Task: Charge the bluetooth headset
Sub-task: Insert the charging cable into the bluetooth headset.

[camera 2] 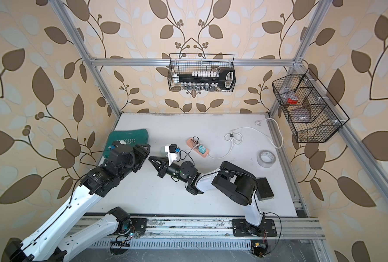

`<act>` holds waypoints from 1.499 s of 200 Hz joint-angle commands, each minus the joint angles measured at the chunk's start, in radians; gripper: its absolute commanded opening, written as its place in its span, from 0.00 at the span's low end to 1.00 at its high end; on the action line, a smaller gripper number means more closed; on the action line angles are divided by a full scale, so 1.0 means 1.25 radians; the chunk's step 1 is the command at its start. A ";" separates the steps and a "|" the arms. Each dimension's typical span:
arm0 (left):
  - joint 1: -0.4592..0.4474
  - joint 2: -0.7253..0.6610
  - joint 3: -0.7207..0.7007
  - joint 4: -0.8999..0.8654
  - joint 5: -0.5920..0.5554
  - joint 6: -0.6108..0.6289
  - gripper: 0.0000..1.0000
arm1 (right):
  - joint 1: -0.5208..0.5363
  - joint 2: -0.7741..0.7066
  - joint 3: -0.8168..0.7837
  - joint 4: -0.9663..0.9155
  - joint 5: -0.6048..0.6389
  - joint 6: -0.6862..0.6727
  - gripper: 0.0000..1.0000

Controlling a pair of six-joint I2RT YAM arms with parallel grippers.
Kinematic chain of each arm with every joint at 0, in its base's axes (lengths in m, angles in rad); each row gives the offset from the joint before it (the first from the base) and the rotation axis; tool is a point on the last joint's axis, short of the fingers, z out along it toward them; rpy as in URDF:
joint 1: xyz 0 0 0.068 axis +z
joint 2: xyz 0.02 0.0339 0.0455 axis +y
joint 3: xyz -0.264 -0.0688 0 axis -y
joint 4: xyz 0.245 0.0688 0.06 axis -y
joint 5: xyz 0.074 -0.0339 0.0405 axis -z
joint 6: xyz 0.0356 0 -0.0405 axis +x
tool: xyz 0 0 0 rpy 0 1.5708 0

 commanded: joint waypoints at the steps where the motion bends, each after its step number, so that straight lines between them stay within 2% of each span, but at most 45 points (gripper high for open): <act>1: -0.008 -0.012 -0.008 -0.005 0.023 0.008 0.29 | 0.006 -0.039 -0.016 0.032 0.019 -0.015 0.07; 101: -0.008 0.009 -0.004 0.008 0.050 0.007 0.29 | 0.004 -0.047 -0.007 -0.018 0.053 -0.037 0.07; 128: -0.007 0.020 0.004 0.008 0.060 0.017 0.29 | 0.000 -0.063 0.007 -0.081 0.052 -0.054 0.07; 151: -0.008 0.035 0.000 0.026 0.086 0.020 0.20 | -0.004 -0.059 0.027 -0.103 0.035 -0.054 0.08; 192: -0.010 0.039 -0.003 0.034 0.096 0.027 0.18 | -0.005 -0.029 0.062 -0.082 0.017 -0.033 0.09; 239: -0.011 0.035 -0.003 0.033 0.094 0.038 0.15 | -0.004 -0.011 0.099 -0.088 0.056 0.016 0.07; 284: -0.011 0.031 0.014 0.012 0.062 0.056 0.15 | -0.002 -0.033 0.078 -0.163 0.140 0.045 0.05; 300: -0.011 0.032 0.014 0.013 0.063 0.058 0.15 | -0.002 -0.031 0.076 -0.164 0.142 0.051 0.04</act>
